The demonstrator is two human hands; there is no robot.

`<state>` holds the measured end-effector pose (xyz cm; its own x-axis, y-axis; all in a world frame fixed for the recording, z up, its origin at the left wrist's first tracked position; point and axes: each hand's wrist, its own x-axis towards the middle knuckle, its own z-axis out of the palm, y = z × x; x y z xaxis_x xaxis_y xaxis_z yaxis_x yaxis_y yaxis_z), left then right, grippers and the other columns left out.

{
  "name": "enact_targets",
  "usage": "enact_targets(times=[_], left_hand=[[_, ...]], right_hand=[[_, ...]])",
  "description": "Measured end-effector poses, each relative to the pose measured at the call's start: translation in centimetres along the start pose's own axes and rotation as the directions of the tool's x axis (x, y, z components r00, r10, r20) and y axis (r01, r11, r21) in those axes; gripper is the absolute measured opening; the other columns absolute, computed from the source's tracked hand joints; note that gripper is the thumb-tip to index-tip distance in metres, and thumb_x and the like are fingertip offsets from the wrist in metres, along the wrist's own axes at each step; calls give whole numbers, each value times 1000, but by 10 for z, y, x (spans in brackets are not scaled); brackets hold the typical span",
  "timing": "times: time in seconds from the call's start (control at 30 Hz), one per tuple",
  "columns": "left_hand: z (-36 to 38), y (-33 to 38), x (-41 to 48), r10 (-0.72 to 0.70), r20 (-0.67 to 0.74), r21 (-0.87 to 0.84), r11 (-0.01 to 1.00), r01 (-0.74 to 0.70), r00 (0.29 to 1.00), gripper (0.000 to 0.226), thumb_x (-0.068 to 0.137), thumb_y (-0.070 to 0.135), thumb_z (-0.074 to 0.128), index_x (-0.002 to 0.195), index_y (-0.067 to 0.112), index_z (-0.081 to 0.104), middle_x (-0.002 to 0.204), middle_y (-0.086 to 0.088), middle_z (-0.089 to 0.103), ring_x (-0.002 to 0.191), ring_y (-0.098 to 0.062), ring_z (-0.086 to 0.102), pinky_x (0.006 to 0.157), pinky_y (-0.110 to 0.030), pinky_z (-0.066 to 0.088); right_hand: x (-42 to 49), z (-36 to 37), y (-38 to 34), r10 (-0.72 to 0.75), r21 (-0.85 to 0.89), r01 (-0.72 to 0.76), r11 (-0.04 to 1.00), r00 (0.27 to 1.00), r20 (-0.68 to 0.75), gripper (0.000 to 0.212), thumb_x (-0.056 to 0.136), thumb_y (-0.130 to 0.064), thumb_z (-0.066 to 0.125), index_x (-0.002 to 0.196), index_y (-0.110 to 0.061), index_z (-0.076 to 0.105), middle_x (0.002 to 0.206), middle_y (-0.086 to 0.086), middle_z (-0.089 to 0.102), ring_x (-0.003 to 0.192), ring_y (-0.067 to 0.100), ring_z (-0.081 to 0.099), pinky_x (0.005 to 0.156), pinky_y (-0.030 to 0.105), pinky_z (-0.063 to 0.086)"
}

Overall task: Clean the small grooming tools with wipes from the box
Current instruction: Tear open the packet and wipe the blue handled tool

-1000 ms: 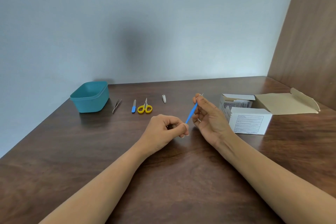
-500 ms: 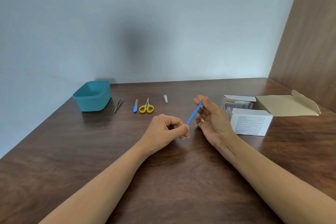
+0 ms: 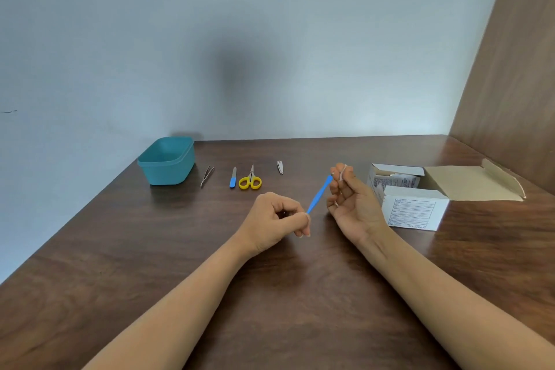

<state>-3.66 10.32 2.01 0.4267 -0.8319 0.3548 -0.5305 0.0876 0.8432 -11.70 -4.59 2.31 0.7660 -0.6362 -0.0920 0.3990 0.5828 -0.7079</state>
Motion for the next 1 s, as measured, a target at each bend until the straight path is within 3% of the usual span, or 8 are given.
enact_targets(times=[0.2,0.3,0.4,0.5,0.67,0.77,0.87,1.0], left_hand=[[-30,13,-2,42,-241,84,996,-22,970,23,77,20,61,57,12,70,57,-3,67,56,-6,60,64,-23,48],[-62,19,-5,-9,-426,131,989,72,905,25,85,12,65,61,16,73,59,1,69,59,-5,63,69,-17,50],[-105,25,-13,-91,-506,221,948,231,858,26,88,20,63,65,20,72,60,9,70,61,3,63,67,-14,45],[-150,31,-22,-191,-559,333,840,429,807,24,86,23,60,67,21,74,59,13,69,65,5,61,65,-16,44],[-214,31,-22,-333,-595,492,568,660,731,26,84,28,56,64,25,74,65,13,70,84,-8,63,81,-32,52],[-232,29,-14,-334,-617,559,452,695,713,24,80,25,57,62,22,73,71,8,71,81,-15,63,73,-32,52],[-237,24,-2,-304,-622,628,357,692,722,20,76,21,59,59,19,71,73,0,68,70,-21,62,57,-25,40],[-237,11,17,-225,-645,693,231,683,730,18,79,21,56,75,11,71,79,-6,64,66,-25,58,54,-23,35]], right_hand=[[-7,5,6,28,-59,-25,998,998,58,11,90,-26,57,89,-20,67,80,-9,72,67,4,53,63,18,36],[-9,10,13,21,-178,1,984,992,122,10,90,-18,58,88,-16,68,82,-4,72,68,6,53,63,19,37],[-5,14,18,6,-296,45,954,986,169,10,88,-13,60,87,-13,69,82,-1,71,69,7,52,63,20,38],[5,18,20,9,-379,62,923,983,182,10,88,-12,61,88,-11,71,79,-1,71,66,7,52,61,19,38],[34,35,35,-43,-516,100,851,992,122,8,87,-10,65,84,-8,72,77,5,69,59,8,47,52,17,38],[52,45,48,-168,-547,166,820,985,47,6,85,-11,68,80,-10,71,74,5,68,59,10,45,53,19,39],[62,51,57,-252,-618,211,757,967,22,9,84,-15,69,76,-11,71,71,4,67,58,10,45,55,22,39],[67,49,61,-275,-702,236,671,959,60,12,82,-18,70,71,-13,72,72,5,68,58,11,46,59,27,41]])
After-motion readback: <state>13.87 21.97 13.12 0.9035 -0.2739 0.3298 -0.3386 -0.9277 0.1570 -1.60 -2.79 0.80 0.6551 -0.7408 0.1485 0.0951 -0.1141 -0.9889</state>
